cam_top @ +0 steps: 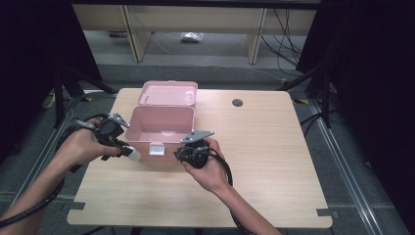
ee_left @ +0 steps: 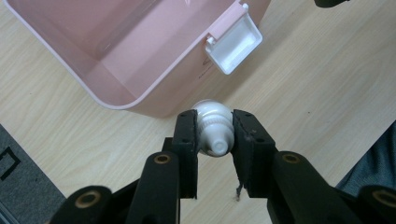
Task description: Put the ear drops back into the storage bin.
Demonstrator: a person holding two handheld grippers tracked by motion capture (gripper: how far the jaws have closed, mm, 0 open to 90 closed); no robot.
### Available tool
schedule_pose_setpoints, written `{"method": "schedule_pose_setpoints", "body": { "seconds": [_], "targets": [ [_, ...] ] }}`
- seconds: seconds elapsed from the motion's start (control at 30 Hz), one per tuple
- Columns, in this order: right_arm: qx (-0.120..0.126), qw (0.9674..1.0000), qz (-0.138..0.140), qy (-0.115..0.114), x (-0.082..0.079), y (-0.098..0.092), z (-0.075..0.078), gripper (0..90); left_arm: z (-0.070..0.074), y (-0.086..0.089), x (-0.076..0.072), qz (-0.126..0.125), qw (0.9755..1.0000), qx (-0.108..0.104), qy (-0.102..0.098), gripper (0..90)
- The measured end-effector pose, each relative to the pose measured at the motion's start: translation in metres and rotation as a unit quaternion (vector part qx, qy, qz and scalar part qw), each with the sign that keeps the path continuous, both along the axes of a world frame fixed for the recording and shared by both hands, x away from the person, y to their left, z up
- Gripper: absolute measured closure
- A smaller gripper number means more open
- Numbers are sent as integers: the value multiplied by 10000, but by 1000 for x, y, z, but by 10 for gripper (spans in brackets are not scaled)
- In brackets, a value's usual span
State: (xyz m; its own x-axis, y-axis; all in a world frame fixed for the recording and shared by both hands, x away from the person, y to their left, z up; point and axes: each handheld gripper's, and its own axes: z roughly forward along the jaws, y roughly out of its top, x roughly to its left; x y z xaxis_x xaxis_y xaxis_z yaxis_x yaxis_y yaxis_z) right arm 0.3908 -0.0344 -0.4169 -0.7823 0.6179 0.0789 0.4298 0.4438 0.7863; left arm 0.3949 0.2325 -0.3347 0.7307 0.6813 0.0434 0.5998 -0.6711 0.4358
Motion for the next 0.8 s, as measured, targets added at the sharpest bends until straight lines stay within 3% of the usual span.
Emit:
{"method": "schedule_pose_setpoints", "body": {
  "seconds": [0.1, 0.13, 0.17, 0.2, 0.23, 0.5, 0.8],
  "targets": [
    [-27, 10000, 15, 4, 0, -1, 0, 786, 3, 1, 0, -29, 10000, 10, -23, 714],
    [139, 9999, -54, -59, 0, 1, -2, 787, 5, 1, 1, -25, 10000, 23, 18, 714],
    [-21, 10000, 7, -5, 0, -1, 1, 787, 5, 1, 1, -24, 10000, 16, -25, 714],
    [145, 9998, -62, -80, 0, 1, -2, 787, 6, 0, 1, -28, 10000, 7, -4, 714],
    [-16, 10000, 4, 0, 0, -1, 1, 787, 7, 0, 2, -25, 10000, 13, -11, 714],
    [-1, 10000, -17, 70, -1, -2, 1, 786, 13, -1, 4, -32, 10000, -8, -68, 715],
    [-22, 10000, -5, -37, 0, -4, 1, 785, 20, 0, 7, 18, 9998, -48, -182, 715]
  ]
}}
